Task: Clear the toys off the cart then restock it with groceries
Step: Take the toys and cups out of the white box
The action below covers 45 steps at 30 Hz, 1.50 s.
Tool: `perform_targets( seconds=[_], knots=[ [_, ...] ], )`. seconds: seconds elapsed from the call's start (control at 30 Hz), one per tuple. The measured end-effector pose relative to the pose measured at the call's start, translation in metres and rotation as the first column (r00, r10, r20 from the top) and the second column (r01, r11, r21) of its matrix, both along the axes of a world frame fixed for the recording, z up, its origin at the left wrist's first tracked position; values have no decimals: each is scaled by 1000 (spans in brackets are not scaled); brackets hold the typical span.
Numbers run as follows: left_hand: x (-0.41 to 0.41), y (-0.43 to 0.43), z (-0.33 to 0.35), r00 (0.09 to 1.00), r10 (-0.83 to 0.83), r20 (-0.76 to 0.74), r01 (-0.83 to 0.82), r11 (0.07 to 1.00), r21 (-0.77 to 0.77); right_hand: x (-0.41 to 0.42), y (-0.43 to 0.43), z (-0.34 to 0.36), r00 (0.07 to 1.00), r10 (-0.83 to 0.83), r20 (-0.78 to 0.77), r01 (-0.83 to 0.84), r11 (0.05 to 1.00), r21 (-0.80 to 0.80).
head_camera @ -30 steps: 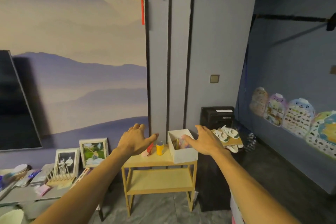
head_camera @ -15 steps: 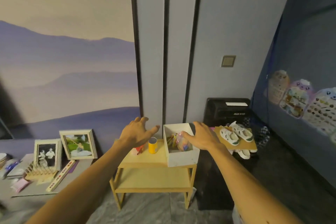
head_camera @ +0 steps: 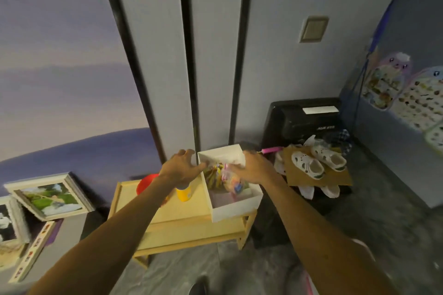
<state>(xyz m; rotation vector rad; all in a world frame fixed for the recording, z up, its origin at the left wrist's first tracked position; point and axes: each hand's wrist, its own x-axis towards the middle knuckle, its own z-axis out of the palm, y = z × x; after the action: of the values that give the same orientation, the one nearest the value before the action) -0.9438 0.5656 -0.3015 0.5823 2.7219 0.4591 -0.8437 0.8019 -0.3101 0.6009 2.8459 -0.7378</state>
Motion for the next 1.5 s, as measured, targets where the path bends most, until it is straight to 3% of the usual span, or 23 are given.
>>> perform_targets(
  seconds=[0.2, 0.5, 0.73, 0.87, 0.97, 1.17, 1.4, 1.5],
  knots=[
    [-68, 37, -53, 996, -7, 94, 12, 998, -54, -61, 26, -49, 988, 54, 147, -58, 998, 20],
    [-108, 107, -134, 961, 13, 276, -33, 997, 68, -136, 76, -154, 940, 207, 272, -209, 978, -22],
    [-133, 140, -236, 947, 47, 317, -46, 999, -11, -188, 92, -255, 866, 420, 270, -429, 903, -26],
    [-143, 153, -278, 957, -17, 289, 50, 993, -107, -207, 95, -277, 820, 502, 275, -499, 862, -87],
    [-144, 161, -292, 966, -20, 256, 66, 983, -170, -212, 96, -295, 810, 526, 260, -535, 844, -41],
    [-143, 164, -299, 981, 14, 196, 20, 985, -171, -211, 100, -286, 832, 522, 187, -531, 847, -2],
    [-150, 151, -262, 982, 124, 139, -127, 992, 13, -209, 111, -255, 890, 450, 69, -447, 893, -55],
    [-153, 139, -230, 976, 178, 128, -193, 975, 113, -209, 119, -218, 941, 339, -15, -338, 930, -143]
  ],
)
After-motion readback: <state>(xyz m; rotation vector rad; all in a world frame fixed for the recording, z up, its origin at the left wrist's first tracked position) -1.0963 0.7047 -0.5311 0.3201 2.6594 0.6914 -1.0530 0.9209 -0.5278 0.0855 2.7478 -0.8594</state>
